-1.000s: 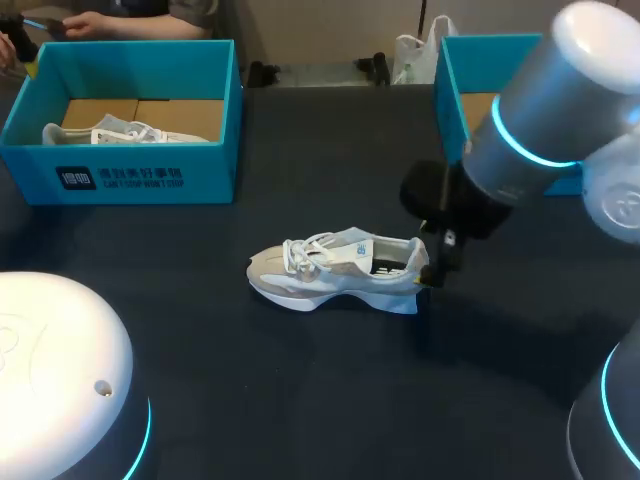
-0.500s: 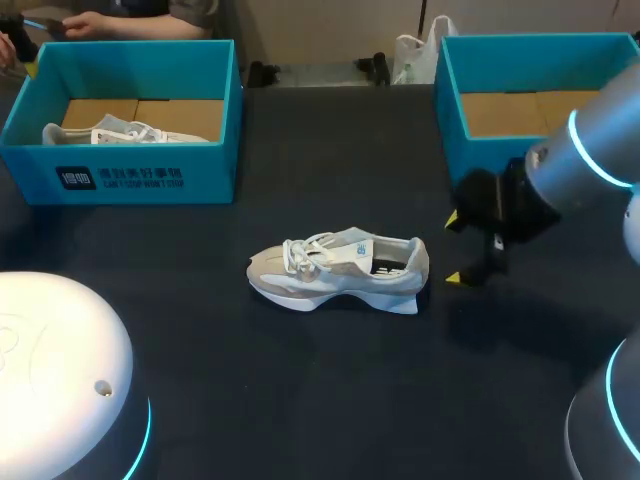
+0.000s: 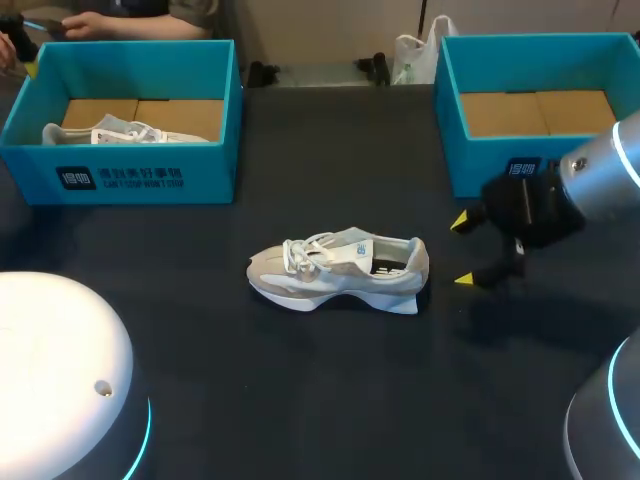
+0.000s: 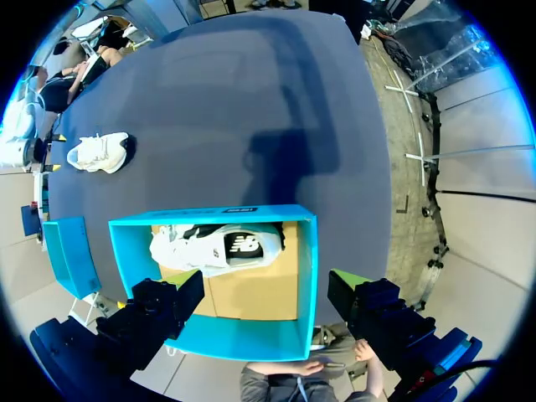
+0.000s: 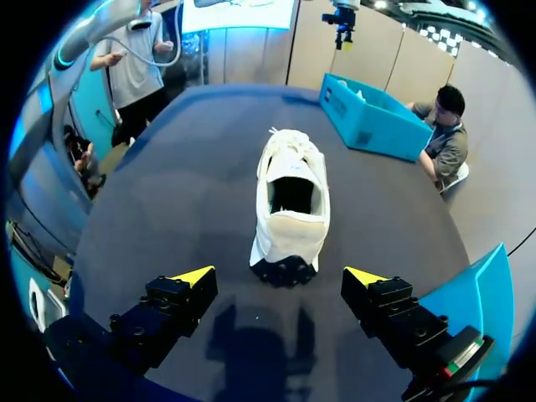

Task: Take the shoe out of the shoebox, open the shoe tongue, remove and reinsert the insole, then place the shoe into the shoebox

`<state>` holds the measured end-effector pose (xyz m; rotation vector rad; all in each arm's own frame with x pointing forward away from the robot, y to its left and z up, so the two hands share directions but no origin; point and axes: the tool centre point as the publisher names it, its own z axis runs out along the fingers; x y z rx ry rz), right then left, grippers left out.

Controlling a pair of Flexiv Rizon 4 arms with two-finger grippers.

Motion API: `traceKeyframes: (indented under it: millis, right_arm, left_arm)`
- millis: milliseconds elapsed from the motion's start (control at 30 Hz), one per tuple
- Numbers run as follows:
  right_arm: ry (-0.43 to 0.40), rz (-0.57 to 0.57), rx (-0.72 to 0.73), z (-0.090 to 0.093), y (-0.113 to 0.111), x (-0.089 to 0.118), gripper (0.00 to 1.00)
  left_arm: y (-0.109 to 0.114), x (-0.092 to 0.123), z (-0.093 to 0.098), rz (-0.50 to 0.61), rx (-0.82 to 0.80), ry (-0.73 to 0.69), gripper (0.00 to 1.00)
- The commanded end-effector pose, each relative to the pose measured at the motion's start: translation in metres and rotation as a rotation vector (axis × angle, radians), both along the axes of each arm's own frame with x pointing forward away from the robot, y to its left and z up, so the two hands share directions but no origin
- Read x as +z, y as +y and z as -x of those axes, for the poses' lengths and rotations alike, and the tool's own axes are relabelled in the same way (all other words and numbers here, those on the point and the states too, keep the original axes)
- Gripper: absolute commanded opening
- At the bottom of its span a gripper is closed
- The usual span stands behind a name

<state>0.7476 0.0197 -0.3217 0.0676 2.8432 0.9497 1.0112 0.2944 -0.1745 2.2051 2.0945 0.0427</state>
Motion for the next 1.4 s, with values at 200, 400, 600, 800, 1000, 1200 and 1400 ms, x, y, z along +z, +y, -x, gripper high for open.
traceKeyframes:
  millis: [200,400,600,800,1000,1200,1400]
  right_arm:
    - [-0.059,-0.085,-0.045,-0.003,-0.011,-0.015,1.0]
    - [-0.055,-0.16,-0.019,-0.006,-0.021,-0.034,1.0]
    - [-0.044,-0.205,0.007,-0.011,-0.02,-0.048,1.0]
    - [-0.015,-0.226,0.029,-0.018,-0.019,-0.063,1.0]
    - [0.004,-0.269,-0.008,-0.024,-0.024,-0.076,1.0]
    - [0.013,-0.275,-0.009,-0.025,-0.02,-0.08,1.0]
    - [0.025,-0.28,-0.005,-0.026,-0.013,-0.08,1.0]
  left_arm:
    - [0.0,0.0,0.0,-0.002,-0.001,-0.001,1.0]
    - [0.0,0.0,0.0,-0.002,-0.001,-0.001,1.0]
    - [0.0,0.0,0.0,-0.002,-0.001,-0.001,1.0]
    - [0.0,0.0,0.0,-0.002,-0.001,-0.001,1.0]
    - [0.0,0.0,0.0,-0.002,-0.001,-0.001,1.0]
    - [0.0,0.0,0.0,-0.002,-0.001,-0.001,1.0]
    - [0.0,0.0,0.0,-0.002,-0.001,-0.001,1.0]
